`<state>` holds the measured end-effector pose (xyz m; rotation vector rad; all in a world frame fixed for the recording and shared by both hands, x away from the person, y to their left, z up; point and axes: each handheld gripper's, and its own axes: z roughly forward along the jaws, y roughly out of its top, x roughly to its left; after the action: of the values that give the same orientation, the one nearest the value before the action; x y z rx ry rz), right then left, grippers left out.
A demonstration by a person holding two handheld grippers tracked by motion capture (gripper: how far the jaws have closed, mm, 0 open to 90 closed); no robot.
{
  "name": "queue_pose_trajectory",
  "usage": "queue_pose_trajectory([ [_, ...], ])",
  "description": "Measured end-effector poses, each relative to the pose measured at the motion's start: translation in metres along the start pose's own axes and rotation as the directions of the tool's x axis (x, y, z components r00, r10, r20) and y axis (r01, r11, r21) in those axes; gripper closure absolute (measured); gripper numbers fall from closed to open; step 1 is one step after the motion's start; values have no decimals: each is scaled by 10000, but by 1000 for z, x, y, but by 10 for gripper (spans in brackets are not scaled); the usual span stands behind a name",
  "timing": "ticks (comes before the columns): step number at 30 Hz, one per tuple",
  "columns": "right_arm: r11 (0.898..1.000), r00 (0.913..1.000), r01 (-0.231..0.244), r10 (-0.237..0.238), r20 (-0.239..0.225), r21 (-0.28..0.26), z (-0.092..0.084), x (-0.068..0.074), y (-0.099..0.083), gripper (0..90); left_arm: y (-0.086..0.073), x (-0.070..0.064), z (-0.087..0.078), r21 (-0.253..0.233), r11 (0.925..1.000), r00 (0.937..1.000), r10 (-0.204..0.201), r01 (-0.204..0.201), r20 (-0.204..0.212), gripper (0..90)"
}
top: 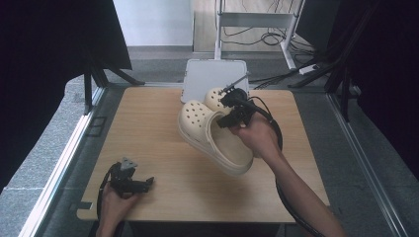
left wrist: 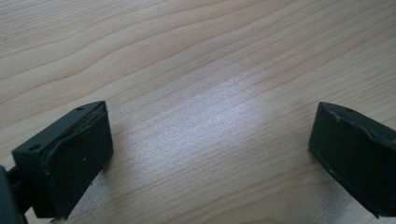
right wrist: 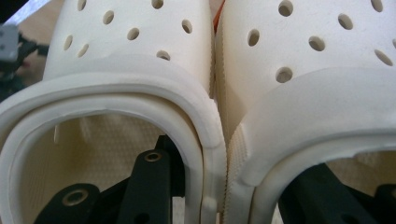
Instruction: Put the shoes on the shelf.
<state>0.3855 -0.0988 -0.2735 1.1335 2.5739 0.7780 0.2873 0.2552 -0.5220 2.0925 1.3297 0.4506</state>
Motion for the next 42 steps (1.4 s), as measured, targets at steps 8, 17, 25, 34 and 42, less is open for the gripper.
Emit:
queue_pose_trajectory([
  [8, 9950, 9946, -971, 979, 358, -222, 7, -11, 28, 653, 0, 0, 0, 2, 10000, 10000, 2, -2, 10, 0],
  [17, 9803, 9770, -1949, 1970, 811, -332, 22, -21, 60, 654, 0, 0, 0, -28, 10000, 10000, 22, -22, -25, 0],
  [25, 9601, 9524, -2746, 2791, 1222, -525, 36, -33, 82, 653, 0, 0, 0, 10, 10000, 10000, 61, -61, -20, 0],
  [34, 9378, 9220, -3387, 3470, 1718, -762, 46, -49, 102, 653, 0, 0, 0, 3, 10000, 10000, 60, -60, 27, 0],
  [42, 9095, 8868, -4037, 4156, 2023, -990, 58, -69, 117, 653, 0, 0, 0, 30, 10000, 9999, 81, -82, 64, 0],
])
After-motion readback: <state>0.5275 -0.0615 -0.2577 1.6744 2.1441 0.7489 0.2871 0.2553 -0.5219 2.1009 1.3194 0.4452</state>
